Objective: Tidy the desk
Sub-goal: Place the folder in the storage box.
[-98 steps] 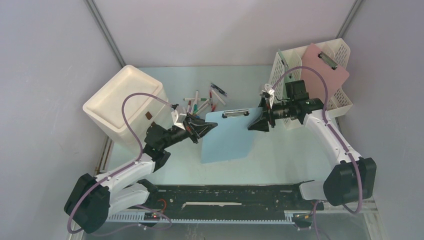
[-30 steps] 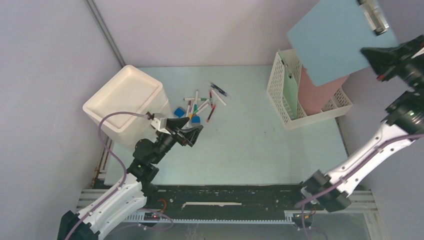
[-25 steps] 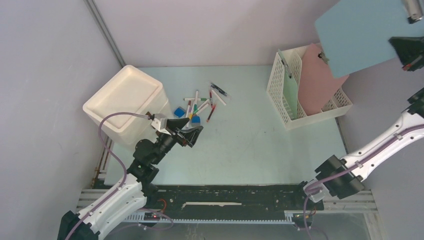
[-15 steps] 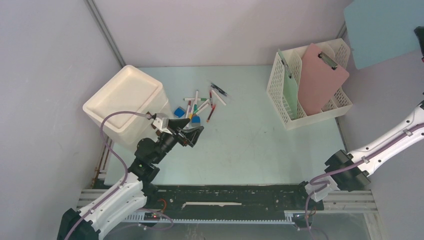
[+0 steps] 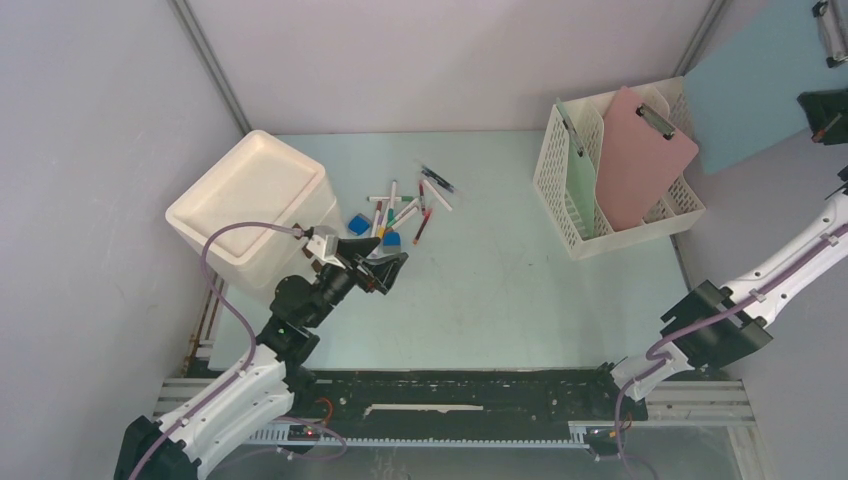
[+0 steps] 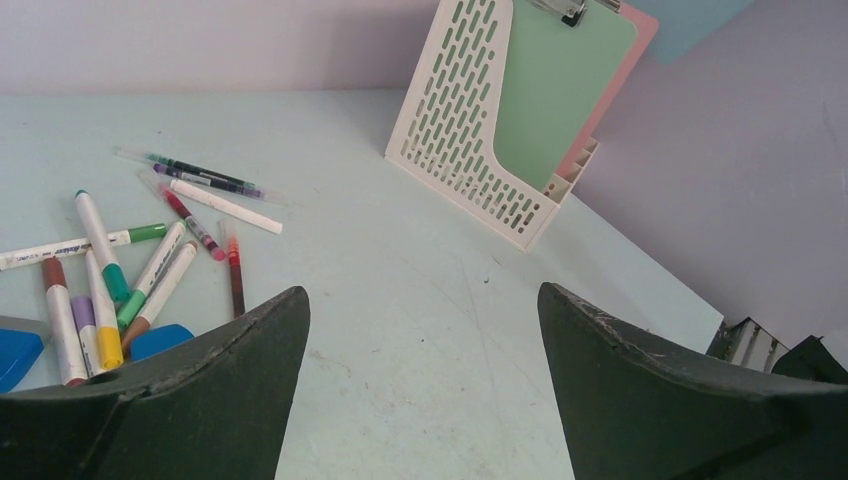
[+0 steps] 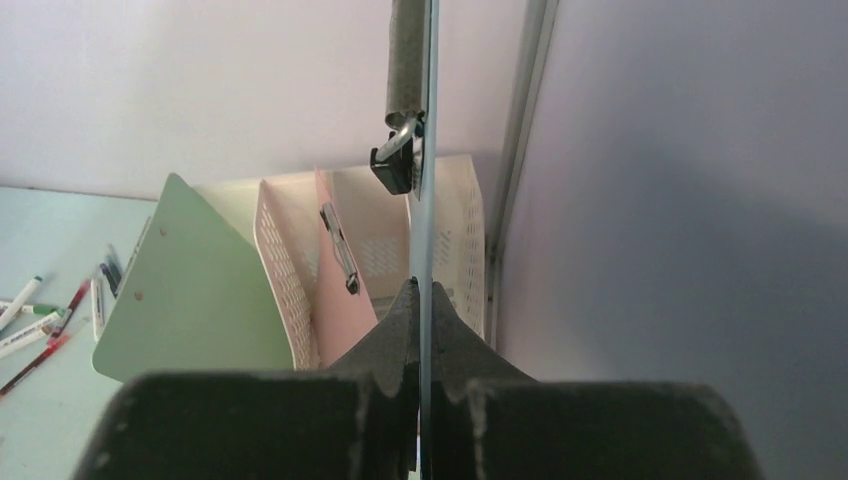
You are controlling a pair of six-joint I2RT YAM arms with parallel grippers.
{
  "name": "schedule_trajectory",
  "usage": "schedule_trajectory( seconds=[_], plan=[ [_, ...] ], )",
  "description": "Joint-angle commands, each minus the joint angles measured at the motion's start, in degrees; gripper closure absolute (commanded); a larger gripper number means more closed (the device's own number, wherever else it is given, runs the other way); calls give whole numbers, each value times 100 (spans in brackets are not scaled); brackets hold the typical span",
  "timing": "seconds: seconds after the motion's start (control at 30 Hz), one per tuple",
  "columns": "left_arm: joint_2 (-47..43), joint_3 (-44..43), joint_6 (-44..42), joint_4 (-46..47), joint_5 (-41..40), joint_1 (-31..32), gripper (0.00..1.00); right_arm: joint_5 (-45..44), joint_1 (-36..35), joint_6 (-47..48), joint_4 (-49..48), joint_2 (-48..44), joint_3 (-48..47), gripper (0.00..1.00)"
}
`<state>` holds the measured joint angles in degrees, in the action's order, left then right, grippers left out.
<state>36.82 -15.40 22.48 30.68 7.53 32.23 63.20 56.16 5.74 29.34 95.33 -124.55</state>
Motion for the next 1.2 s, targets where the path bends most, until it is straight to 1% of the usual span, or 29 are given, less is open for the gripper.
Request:
schedule_trajectory(
  seconds=[0.0, 0.13, 0.2, 0.3, 0.47, 0.67, 1.0, 1.17],
  plan=[
    [-81, -144, -63, 101, -126, -26, 9, -196, -172, 839, 326, 11, 54, 100],
    [-41, -108, -86, 160, -122, -24, 9, -383, -456, 1550, 944, 110, 206, 100],
    [-2, -72, -75, 260, -105, -24, 9, -474, -588, 1790, 1072, 82, 407, 100],
    [57, -33, -60, 366, -49, -28, 9, -480, -703, 1895, 1073, 66, 654, 100],
    [198, 52, -82, 542, -41, -24, 9, -235, -781, 2058, 1351, 120, 730, 100],
    [419, 61, -154, 641, 16, -24, 9, -530, -1115, 2580, 1879, 234, 788, 100],
    [384, 118, -192, 641, -6, -33, 9, -724, -1514, 2590, 1760, 454, 853, 100],
    [368, 128, -209, 634, -10, -44, 9, -780, -1735, 2448, 1563, 636, 842, 100]
  ],
)
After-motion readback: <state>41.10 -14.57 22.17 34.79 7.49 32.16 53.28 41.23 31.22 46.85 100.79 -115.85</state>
